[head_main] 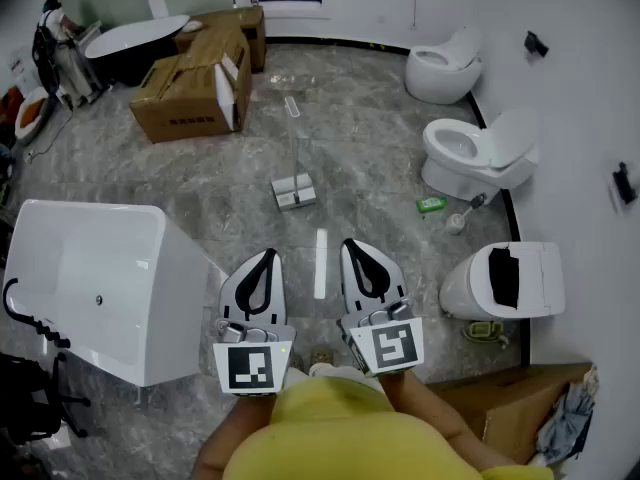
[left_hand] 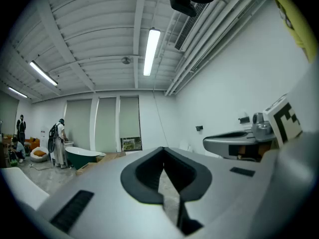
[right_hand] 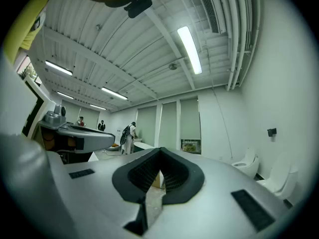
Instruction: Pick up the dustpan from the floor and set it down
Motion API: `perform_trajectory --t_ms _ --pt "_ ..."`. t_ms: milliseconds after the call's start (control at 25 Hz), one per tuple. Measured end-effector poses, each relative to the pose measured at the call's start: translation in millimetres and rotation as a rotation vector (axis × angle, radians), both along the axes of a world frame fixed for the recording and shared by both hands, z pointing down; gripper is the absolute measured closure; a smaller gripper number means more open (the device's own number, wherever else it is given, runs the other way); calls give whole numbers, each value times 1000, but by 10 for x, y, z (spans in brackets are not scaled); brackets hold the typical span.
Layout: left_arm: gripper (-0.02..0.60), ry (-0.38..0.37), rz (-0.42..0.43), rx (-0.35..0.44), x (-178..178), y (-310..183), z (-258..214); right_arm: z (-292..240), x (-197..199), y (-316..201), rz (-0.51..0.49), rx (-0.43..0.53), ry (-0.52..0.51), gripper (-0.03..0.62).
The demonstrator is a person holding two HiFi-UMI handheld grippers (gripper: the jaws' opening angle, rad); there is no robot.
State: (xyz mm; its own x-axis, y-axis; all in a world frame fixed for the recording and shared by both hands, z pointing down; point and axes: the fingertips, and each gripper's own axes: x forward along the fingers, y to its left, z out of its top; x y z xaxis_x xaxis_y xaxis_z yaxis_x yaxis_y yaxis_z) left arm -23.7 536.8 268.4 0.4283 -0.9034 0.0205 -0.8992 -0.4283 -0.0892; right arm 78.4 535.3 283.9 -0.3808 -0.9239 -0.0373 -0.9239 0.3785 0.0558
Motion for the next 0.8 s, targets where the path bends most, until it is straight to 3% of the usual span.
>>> perform_trajectory --t_ms 440,800 --pt "578 2 10 -12 27 -478 172 192 82 -533 -25 -29 -27 583" --pt "578 18 32 -8 -103 -1456 342 338 -86 -1547 -39 -19 -17 576"
